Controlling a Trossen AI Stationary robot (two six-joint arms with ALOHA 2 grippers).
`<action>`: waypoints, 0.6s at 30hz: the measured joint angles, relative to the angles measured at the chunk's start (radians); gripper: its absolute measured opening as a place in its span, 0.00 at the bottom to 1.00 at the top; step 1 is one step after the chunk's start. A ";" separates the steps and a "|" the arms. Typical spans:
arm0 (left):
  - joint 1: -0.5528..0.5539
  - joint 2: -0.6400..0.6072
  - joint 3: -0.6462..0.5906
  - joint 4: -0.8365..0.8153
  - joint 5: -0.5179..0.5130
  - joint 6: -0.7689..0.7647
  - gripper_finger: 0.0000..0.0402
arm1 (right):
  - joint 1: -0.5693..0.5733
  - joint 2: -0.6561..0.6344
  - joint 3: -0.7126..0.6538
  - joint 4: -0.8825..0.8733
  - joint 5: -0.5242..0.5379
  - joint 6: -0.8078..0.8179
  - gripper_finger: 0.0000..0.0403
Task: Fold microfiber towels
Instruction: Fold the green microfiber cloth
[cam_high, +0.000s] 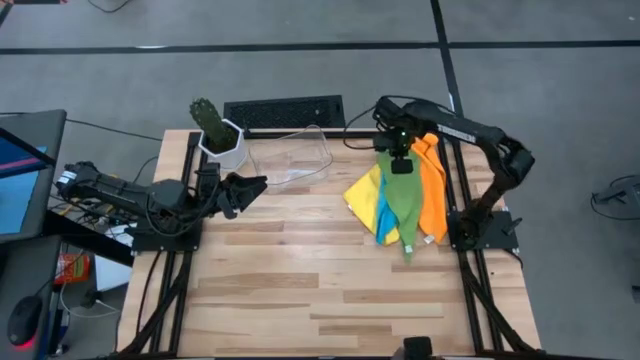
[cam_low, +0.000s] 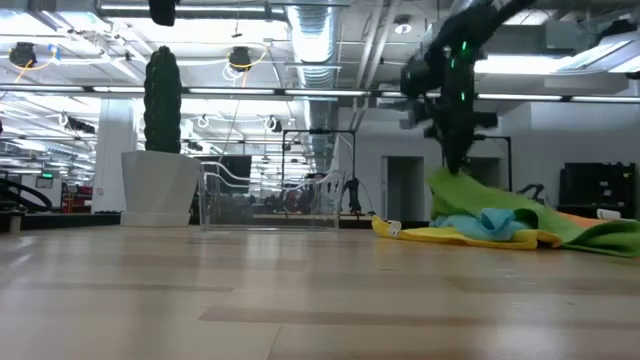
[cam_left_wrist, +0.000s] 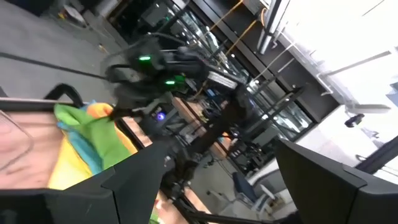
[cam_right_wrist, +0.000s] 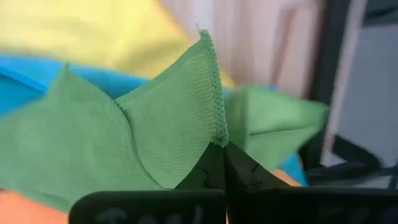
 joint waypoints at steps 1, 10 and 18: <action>0.000 0.000 0.000 0.000 -0.002 0.008 0.75 | 0.016 -0.025 0.018 -0.004 -0.001 0.020 0.02; 0.000 0.043 0.000 -0.005 0.034 0.019 0.75 | 0.170 -0.214 0.161 0.016 -0.018 0.256 0.02; 0.025 0.161 0.000 0.012 0.071 -0.014 0.75 | 0.292 -0.292 0.211 0.156 -0.036 0.517 0.03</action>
